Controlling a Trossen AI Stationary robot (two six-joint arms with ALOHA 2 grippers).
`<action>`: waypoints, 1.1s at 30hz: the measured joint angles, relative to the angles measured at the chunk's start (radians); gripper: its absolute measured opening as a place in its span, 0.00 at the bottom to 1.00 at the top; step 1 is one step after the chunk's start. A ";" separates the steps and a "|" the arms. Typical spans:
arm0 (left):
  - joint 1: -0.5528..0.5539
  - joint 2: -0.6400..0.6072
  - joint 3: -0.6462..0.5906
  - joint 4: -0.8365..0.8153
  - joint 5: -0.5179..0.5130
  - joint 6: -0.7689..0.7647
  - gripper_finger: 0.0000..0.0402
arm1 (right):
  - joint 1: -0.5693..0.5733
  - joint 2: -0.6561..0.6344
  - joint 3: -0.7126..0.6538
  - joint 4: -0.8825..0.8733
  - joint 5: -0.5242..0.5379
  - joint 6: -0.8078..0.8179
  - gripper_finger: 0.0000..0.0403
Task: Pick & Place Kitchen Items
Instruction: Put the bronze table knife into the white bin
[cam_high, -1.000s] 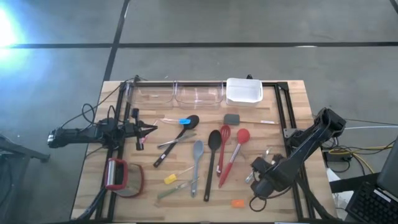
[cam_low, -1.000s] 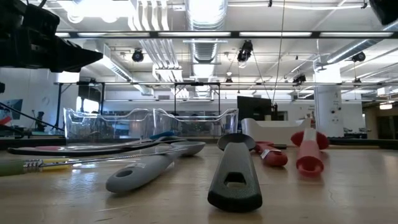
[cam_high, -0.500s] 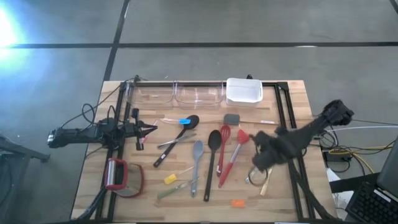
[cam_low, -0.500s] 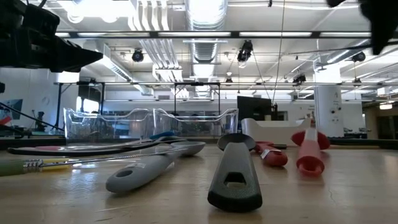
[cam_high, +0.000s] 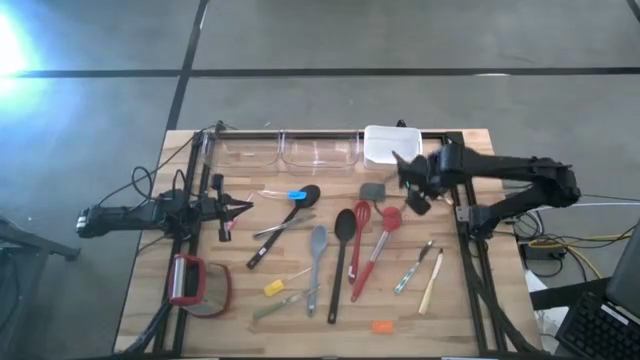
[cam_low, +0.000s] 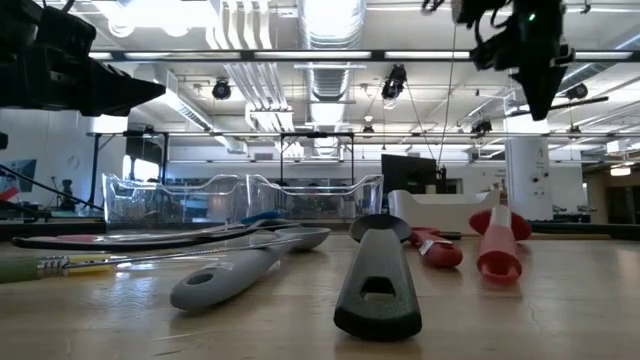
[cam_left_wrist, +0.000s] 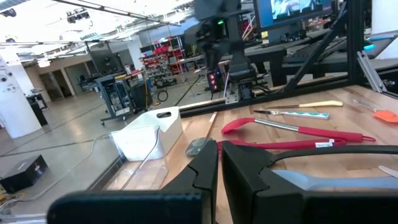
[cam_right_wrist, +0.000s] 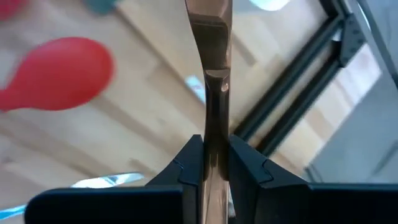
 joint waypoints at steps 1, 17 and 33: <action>0.000 0.000 0.000 0.000 0.000 0.000 0.06 | -0.043 0.013 0.002 0.013 0.000 -0.052 0.09; 0.000 0.000 0.000 0.000 0.000 0.000 0.06 | -0.470 0.354 0.189 0.131 0.032 -0.634 0.09; 0.000 0.000 0.000 0.000 0.000 0.000 0.06 | -0.551 0.667 0.360 0.152 -0.033 -0.784 0.09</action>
